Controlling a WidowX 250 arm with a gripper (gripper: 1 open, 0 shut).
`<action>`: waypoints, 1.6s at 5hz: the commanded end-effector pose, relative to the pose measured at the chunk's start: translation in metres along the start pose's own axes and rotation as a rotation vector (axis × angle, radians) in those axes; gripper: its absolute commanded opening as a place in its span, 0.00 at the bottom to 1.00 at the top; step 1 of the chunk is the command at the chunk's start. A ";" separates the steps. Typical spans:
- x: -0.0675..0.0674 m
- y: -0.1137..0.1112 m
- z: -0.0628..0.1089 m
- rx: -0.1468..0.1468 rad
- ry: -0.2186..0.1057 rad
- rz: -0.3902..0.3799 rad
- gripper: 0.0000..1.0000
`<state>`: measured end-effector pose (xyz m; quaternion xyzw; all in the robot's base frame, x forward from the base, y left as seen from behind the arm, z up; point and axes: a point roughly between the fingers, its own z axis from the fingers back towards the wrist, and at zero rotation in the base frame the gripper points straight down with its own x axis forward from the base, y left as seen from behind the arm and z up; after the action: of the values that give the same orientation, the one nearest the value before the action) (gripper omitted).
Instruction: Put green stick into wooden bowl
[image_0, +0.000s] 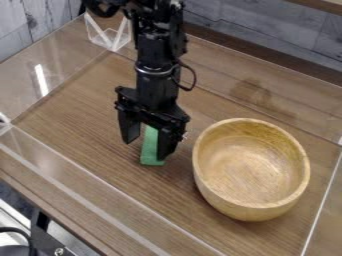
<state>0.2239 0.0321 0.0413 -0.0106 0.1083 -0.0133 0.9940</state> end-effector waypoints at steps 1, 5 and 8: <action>0.004 0.004 0.013 0.007 -0.079 0.015 1.00; 0.012 0.007 0.011 -0.003 -0.140 0.047 1.00; 0.016 0.009 0.009 -0.012 -0.168 0.069 1.00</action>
<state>0.2354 0.0356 0.0334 -0.0188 0.0529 0.0134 0.9983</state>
